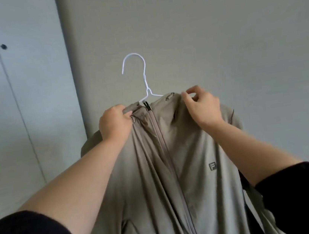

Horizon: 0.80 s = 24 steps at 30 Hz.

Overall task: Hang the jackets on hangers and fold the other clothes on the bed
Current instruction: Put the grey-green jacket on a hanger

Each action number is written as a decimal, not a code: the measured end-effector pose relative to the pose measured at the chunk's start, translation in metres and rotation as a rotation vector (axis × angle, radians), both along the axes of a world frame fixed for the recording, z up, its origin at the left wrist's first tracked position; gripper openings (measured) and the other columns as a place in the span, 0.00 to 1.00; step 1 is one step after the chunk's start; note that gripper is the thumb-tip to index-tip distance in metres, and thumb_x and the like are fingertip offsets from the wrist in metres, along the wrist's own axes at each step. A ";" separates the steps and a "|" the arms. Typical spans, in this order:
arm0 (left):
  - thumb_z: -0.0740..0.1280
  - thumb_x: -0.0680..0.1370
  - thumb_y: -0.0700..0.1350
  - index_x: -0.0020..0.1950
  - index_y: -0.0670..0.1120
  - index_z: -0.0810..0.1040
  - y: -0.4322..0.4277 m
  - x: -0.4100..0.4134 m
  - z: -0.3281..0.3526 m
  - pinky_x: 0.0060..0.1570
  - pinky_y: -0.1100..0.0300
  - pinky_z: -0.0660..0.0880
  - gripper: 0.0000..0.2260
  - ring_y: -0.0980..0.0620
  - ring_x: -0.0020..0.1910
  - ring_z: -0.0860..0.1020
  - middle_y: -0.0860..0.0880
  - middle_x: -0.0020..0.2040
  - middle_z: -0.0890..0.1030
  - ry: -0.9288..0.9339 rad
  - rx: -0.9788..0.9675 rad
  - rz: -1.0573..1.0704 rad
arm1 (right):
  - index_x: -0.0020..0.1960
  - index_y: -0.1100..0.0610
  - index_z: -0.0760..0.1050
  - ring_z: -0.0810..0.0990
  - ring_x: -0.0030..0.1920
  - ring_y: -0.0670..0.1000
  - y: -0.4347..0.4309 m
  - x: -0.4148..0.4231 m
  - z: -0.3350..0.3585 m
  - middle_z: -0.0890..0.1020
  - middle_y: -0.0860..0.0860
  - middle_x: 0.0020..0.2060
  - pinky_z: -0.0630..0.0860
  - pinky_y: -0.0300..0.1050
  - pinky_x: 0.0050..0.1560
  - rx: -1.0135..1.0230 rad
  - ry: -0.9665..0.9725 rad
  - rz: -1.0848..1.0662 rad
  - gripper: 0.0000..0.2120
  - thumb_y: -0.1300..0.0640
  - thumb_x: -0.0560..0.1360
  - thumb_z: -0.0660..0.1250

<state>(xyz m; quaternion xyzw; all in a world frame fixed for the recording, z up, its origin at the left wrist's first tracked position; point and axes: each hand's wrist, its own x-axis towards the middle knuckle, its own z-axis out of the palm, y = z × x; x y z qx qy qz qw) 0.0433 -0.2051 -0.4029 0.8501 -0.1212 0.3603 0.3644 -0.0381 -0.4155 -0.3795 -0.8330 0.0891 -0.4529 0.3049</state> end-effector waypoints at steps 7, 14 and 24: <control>0.67 0.75 0.41 0.42 0.43 0.81 0.067 0.147 -0.066 0.37 0.52 0.71 0.04 0.37 0.40 0.77 0.40 0.37 0.81 -0.031 -0.061 0.068 | 0.44 0.57 0.75 0.78 0.48 0.60 0.065 0.190 -0.059 0.81 0.56 0.43 0.70 0.48 0.46 -0.304 0.137 0.120 0.14 0.46 0.77 0.64; 0.68 0.75 0.39 0.42 0.42 0.81 0.140 0.205 -0.043 0.37 0.57 0.66 0.03 0.42 0.38 0.76 0.42 0.37 0.81 0.096 -0.085 0.140 | 0.33 0.53 0.69 0.78 0.44 0.58 0.132 0.282 -0.039 0.77 0.52 0.34 0.66 0.43 0.38 -0.095 0.396 0.357 0.14 0.51 0.75 0.68; 0.65 0.78 0.50 0.43 0.42 0.75 0.247 0.218 0.137 0.43 0.50 0.73 0.11 0.44 0.38 0.76 0.47 0.37 0.76 0.319 0.222 0.294 | 0.38 0.55 0.76 0.75 0.34 0.50 0.225 0.315 0.135 0.76 0.46 0.29 0.64 0.40 0.31 0.216 0.411 0.468 0.05 0.59 0.72 0.70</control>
